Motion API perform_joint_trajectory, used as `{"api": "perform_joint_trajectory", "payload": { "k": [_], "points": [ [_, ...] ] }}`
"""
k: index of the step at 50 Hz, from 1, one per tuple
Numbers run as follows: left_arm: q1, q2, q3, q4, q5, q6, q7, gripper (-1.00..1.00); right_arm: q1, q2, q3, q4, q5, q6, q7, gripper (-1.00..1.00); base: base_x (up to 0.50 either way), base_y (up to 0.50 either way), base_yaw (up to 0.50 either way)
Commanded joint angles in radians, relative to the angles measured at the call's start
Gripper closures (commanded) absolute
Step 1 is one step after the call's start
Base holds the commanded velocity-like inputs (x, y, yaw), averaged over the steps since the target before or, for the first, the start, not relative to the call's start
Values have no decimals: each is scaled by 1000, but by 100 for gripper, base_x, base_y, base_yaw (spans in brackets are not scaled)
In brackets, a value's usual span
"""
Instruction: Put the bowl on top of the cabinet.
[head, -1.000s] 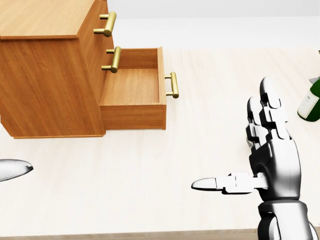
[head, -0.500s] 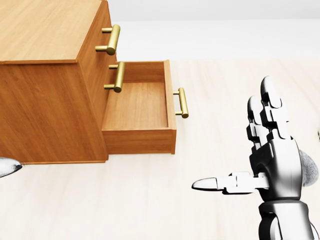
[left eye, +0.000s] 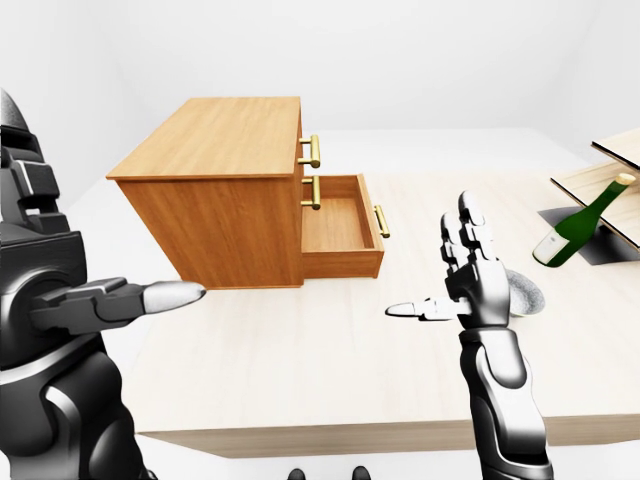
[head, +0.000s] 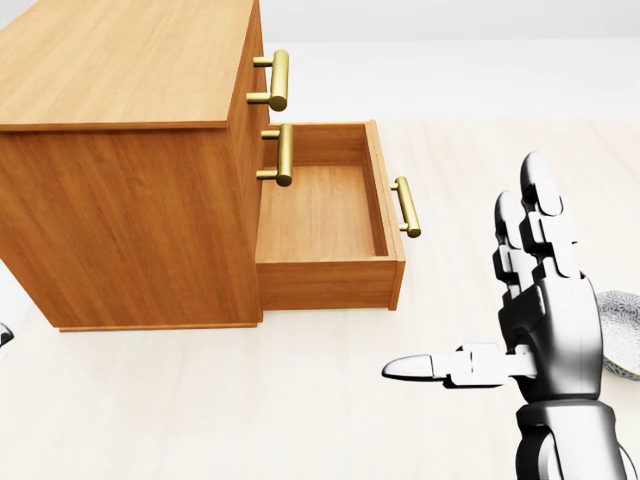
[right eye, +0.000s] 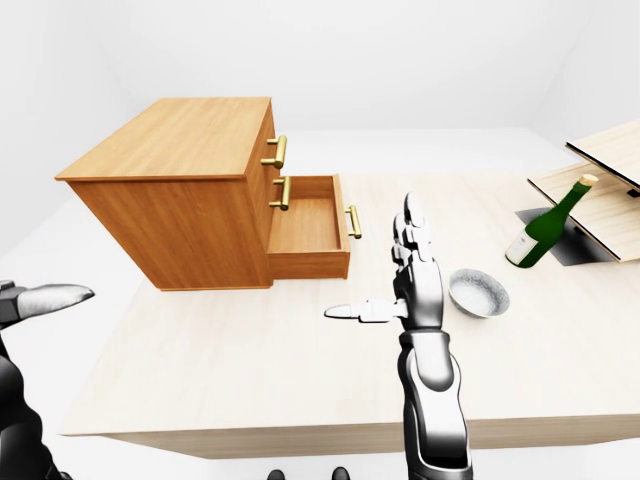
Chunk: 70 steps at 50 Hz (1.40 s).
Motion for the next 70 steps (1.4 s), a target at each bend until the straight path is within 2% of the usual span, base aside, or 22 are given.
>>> {"api": "perform_joint_trajectory", "payload": {
  "k": [1,18,34,56,70],
  "points": [
    [-7,12,16,-21,-30,0,15,-100,-11,-6,-12,7,-13,0,-11,-100,0,0,0],
    [-13,25,26,-15,-44,0,23,-100,-35,-24,-45,19,-22,0,-20,-100,0,0,0],
    [-14,33,34,-15,-54,0,30,-100,-82,-81,-138,4,-80,0,-4,-100,0,0,0],
    [-12,30,30,-17,-50,0,28,-100,-107,-171,-234,6,-296,0,63,-100,0,0,0],
    [-12,28,29,-16,-47,0,25,-100,-112,-197,-276,-17,-397,0,114,-100,0,0,0]
  ]
}}
